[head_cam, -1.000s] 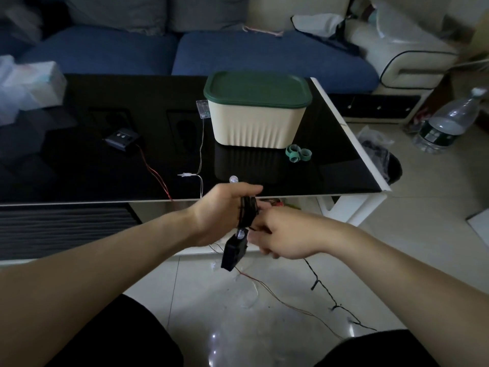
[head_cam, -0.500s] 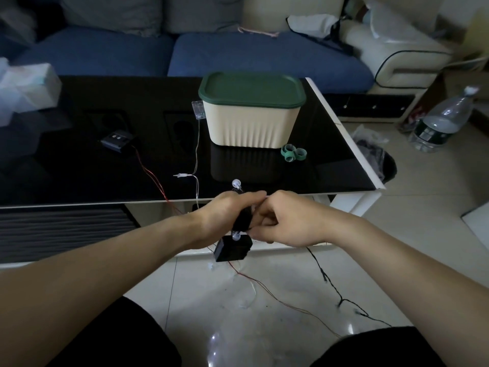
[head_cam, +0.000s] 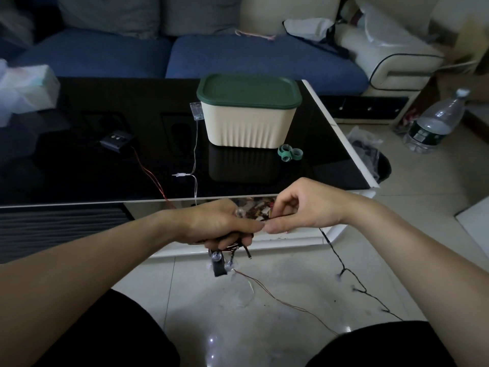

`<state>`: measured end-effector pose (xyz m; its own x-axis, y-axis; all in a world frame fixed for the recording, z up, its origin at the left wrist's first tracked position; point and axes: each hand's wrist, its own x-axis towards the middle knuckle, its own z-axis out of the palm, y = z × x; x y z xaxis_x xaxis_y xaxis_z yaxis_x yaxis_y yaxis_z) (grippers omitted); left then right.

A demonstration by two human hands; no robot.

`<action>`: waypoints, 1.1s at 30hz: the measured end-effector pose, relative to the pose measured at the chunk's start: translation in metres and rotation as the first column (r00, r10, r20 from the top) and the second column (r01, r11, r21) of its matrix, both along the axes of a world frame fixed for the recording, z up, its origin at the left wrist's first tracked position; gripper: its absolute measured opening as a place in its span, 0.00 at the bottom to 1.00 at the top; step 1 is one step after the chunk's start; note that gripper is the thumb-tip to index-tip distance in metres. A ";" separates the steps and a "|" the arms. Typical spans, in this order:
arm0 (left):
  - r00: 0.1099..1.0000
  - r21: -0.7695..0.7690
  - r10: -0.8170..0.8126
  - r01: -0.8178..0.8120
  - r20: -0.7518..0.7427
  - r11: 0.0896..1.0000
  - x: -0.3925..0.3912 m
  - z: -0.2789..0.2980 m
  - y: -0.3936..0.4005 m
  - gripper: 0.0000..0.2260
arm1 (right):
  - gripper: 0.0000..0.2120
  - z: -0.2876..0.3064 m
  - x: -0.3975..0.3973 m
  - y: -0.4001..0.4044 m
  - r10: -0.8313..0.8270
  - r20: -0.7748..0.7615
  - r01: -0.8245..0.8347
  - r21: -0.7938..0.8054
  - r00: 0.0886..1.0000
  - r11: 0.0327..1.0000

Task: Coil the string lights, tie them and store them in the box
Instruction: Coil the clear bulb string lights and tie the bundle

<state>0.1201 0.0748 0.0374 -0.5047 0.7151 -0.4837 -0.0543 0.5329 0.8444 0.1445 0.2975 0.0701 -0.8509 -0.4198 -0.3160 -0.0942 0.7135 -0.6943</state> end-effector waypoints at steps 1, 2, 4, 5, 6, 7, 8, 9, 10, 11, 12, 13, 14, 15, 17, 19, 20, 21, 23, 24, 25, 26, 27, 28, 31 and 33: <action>1.000 0.016 0.013 -0.013 -0.011 1.000 0.000 0.000 -0.003 0.20 | 0.18 -0.002 -0.001 0.004 -0.012 -0.013 0.012 0.000 1.000 1.000; 0.999 0.039 0.037 -0.037 -0.014 0.999 -0.001 0.000 -0.004 0.19 | 0.16 -0.003 -0.002 0.009 -0.033 -0.030 0.033 0.004 0.999 0.999; 0.993 0.100 0.114 -0.114 0.003 0.988 -0.001 0.002 -0.007 0.21 | 0.13 -0.005 -0.004 0.016 -0.098 -0.066 0.099 0.012 0.993 0.995; 0.987 0.128 0.158 -0.158 0.008 0.979 -0.002 0.004 -0.007 0.22 | 0.12 -0.006 -0.004 0.019 -0.134 -0.075 0.135 0.006 0.988 0.991; 0.979 0.151 0.202 -0.201 0.010 0.968 -0.002 0.005 -0.007 0.24 | 0.12 -0.006 -0.004 0.022 -0.169 -0.075 0.169 -0.008 0.983 0.986; 0.967 0.167 0.253 -0.253 0.022 0.953 -0.002 0.008 -0.006 0.24 | 0.13 -0.007 -0.004 0.025 -0.197 -0.072 0.195 -0.027 0.978 0.980; 0.948 0.180 0.314 -0.317 0.044 0.931 -0.002 0.010 -0.006 0.22 | 0.13 -0.007 -0.003 0.026 -0.213 -0.069 0.211 -0.045 0.975 0.977; 0.924 0.190 0.377 -0.383 0.068 0.904 -0.002 0.011 -0.006 0.21 | 0.14 -0.008 -0.002 0.027 -0.223 -0.069 0.220 -0.056 0.972 0.974; 0.898 0.199 0.432 -0.440 0.083 0.876 -0.003 0.013 -0.006 0.20 | 0.15 -0.009 -0.002 0.028 -0.235 -0.074 0.231 -0.060 0.969 0.971; 0.874 0.213 0.477 -0.486 0.094 0.848 -0.004 0.014 -0.006 0.19 | 0.16 -0.011 -0.001 0.028 -0.249 -0.082 0.245 -0.058 0.965 0.968; 0.848 0.233 0.519 -0.528 0.104 0.817 -0.004 0.015 -0.006 0.18 | 0.16 -0.011 0.001 0.029 -0.265 -0.083 0.262 -0.053 0.961 0.964; 0.819 0.254 0.560 -0.573 0.127 0.780 -0.004 0.017 -0.006 0.17 | 0.17 -0.013 0.001 0.030 -0.281 -0.071 0.277 -0.055 0.957 0.959; 0.787 0.276 0.595 -0.616 0.164 0.738 -0.005 0.019 -0.007 0.15 | 0.17 -0.014 0.002 0.031 -0.293 -0.050 0.290 -0.060 0.955 0.955; 0.758 0.301 0.616 -0.651 0.215 0.697 -0.005 0.022 -0.007 0.14 | 0.18 -0.015 0.004 0.030 -0.292 -0.027 0.290 -0.060 0.956 0.955; 0.726 0.353 0.605 -0.688 0.328 0.634 -0.005 0.029 -0.010 0.15 | 0.19 -0.019 0.007 0.029 -0.281 0.028 0.282 -0.046 0.959 0.958; 0.708 0.398 0.574 -0.707 0.412 0.585 -0.008 0.035 -0.015 0.16 | 0.19 -0.022 0.010 0.025 -0.278 0.092 0.284 -0.051 0.956 0.958; 0.700 0.421 0.559 -0.714 0.445 0.560 -0.009 0.037 -0.017 0.15 | 0.19 -0.023 0.011 0.023 -0.278 0.103 0.284 -0.051 0.955 0.957; 0.693 0.445 0.542 -0.720 0.475 0.532 -0.010 0.038 -0.018 0.14 | 0.19 -0.024 0.012 0.019 -0.275 0.085 0.279 -0.039 0.958 0.959; 0.671 0.483 0.521 -0.741 0.528 0.465 -0.011 0.039 -0.019 0.11 | 0.19 -0.026 0.014 0.007 -0.251 -0.043 0.252 0.018 0.967 0.968; 0.657 0.496 0.519 -0.753 0.546 0.432 -0.011 0.039 -0.019 0.11 | 0.18 -0.027 0.015 0.000 -0.230 -0.114 0.236 0.039 0.967 0.971; 0.645 0.504 0.516 -0.763 0.564 0.404 -0.011 0.039 -0.018 0.10 | 0.17 -0.028 0.017 -0.010 -0.205 -0.164 0.214 0.039 0.965 0.976; 0.637 0.510 0.509 -0.770 0.579 0.383 -0.012 0.040 -0.017 0.09 | 0.15 -0.029 0.018 -0.020 -0.176 -0.190 0.185 0.028 0.966 0.982; 0.637 0.518 0.501 -0.770 0.586 0.373 -0.012 0.041 -0.016 0.07 | 0.14 -0.031 0.020 -0.031 -0.142 -0.202 0.150 0.021 0.969 0.988; 0.643 0.525 0.506 -0.765 0.575 0.374 -0.011 0.043 -0.015 0.06 | 0.12 -0.032 0.022 -0.042 -0.109 -0.212 0.116 0.022 0.971 0.993; 0.622 0.501 0.635 -0.771 0.458 0.394 -0.012 0.046 -0.012 0.08 | 0.05 -0.028 0.025 -0.066 -0.079 -0.215 0.081 0.000 0.973 0.997; 0.578 0.474 0.702 -0.797 0.416 0.375 -0.013 0.045 -0.012 0.08 | 0.04 -0.025 0.024 -0.069 -0.111 -0.188 0.109 -0.025 0.976 0.994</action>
<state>0.1072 0.0629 0.0826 -0.9471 0.2062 -0.2461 -0.3062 -0.3495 0.8855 0.1688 0.2281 0.0450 -0.9358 -0.3237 -0.1395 -0.1463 0.7168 -0.6818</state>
